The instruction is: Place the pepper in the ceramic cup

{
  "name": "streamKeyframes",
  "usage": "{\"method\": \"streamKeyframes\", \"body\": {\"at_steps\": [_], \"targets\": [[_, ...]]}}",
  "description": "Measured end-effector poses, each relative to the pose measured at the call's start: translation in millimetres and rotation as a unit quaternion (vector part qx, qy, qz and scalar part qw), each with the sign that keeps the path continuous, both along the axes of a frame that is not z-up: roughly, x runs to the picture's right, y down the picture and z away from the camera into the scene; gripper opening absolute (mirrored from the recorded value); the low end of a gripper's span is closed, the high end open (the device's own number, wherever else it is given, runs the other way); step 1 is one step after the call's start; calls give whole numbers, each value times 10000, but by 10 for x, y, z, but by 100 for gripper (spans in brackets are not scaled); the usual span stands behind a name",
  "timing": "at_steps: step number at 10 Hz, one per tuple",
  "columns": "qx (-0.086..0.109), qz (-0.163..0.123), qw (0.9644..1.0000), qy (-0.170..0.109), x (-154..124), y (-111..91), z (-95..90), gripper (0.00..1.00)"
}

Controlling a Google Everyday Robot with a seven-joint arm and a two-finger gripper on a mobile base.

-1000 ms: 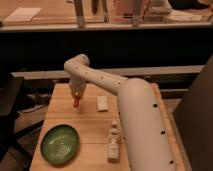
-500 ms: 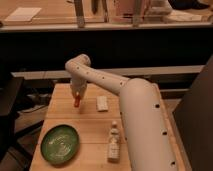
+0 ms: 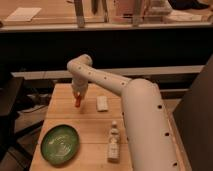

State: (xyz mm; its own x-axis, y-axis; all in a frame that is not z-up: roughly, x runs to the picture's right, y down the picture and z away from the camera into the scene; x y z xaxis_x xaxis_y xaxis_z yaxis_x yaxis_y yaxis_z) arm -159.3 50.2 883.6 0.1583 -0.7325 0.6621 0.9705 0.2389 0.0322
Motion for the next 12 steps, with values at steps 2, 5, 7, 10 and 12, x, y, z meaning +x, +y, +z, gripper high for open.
{"method": "streamKeyframes", "body": {"at_steps": [2, 5, 7, 10, 12], "targets": [[14, -1, 10000, -9, 16, 3, -6, 2], [43, 40, 10000, 5, 96, 6, -41, 2], [61, 47, 10000, -1, 93, 6, -57, 2], [91, 40, 9999, -11, 134, -13, -109, 2], [117, 38, 9999, -26, 174, -33, -142, 2]]}}
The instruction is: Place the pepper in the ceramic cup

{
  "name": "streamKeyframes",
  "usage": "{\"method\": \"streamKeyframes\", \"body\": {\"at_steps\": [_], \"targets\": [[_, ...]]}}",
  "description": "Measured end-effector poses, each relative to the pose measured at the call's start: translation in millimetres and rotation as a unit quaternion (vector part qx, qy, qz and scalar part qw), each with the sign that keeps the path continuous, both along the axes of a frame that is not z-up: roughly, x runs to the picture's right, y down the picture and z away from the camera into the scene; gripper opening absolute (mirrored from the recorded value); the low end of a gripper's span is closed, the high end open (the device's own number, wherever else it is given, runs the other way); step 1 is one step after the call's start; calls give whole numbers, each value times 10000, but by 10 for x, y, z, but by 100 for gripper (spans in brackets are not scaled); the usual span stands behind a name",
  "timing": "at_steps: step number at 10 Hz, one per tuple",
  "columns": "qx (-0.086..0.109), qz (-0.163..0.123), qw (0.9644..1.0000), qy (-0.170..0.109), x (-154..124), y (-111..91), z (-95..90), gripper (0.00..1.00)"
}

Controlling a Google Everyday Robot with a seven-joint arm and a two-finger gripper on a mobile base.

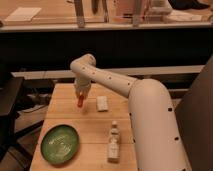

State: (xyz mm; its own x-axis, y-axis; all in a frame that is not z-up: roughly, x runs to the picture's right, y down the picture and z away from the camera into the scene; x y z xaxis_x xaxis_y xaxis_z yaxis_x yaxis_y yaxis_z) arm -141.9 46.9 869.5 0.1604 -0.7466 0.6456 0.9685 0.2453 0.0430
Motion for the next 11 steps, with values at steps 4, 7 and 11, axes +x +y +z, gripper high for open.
{"method": "streamKeyframes", "body": {"at_steps": [4, 7, 11], "targets": [[29, 20, 10000, -3, 95, -16, -52, 2], [45, 24, 10000, -12, 171, -29, -108, 2], [84, 35, 10000, -20, 290, -44, -184, 2]]}}
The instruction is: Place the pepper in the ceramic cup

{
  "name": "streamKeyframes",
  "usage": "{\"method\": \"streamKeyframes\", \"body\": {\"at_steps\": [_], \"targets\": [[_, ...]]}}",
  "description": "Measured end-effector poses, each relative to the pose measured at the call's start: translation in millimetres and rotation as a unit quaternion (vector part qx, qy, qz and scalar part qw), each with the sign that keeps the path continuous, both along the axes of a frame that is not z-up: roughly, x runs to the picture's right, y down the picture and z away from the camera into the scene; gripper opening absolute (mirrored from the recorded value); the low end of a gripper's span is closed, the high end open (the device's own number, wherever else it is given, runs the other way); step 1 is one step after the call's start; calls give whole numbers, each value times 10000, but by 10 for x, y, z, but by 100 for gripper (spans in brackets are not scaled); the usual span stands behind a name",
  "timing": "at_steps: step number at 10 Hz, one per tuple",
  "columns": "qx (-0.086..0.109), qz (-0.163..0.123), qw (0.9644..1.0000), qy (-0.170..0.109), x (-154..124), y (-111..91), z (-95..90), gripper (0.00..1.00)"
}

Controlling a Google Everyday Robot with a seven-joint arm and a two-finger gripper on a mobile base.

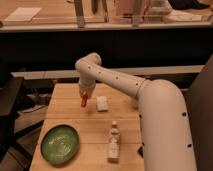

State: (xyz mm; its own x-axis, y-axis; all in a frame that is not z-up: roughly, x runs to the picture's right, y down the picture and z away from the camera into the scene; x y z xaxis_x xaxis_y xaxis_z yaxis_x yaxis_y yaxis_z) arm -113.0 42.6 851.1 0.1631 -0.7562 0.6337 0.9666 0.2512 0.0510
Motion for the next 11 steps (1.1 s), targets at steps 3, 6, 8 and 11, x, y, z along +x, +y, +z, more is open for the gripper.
{"method": "streamKeyframes", "body": {"at_steps": [3, 6, 8, 11], "targets": [[31, 53, 10000, 5, 114, -37, -63, 2], [35, 260, 9996, 110, 458, -77, -119, 2], [50, 384, 9991, 162, 654, -81, -164, 2], [56, 549, 9982, 223, 785, -94, -214, 2]]}}
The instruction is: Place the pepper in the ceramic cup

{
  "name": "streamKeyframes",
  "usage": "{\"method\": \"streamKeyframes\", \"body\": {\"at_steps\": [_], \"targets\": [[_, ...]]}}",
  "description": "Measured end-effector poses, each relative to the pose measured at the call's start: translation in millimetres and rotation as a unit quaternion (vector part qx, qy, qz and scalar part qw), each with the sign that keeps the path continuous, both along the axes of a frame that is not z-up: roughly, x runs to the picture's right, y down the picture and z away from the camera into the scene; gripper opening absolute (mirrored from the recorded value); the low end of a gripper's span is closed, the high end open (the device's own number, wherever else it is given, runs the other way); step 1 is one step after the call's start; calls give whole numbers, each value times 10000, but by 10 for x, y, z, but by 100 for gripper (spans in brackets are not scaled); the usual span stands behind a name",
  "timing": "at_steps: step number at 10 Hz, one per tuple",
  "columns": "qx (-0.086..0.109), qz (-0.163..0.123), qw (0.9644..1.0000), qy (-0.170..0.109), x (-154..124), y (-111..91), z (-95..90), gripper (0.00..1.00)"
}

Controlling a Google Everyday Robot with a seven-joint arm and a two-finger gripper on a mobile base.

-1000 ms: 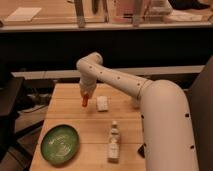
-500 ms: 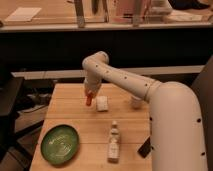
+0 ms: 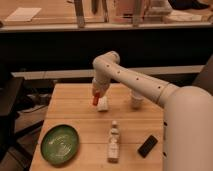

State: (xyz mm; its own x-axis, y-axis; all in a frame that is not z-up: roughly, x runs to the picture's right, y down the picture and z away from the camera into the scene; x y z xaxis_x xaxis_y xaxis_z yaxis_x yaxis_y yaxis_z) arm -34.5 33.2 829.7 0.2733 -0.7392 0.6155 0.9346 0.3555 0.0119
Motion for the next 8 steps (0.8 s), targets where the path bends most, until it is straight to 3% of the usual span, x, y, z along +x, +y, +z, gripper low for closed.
{"method": "streamKeyframes", "body": {"at_steps": [3, 8], "targets": [[-16, 267, 9996, 109, 366, -64, -77, 2], [-22, 606, 9979, 223, 739, -150, -178, 2]]}}
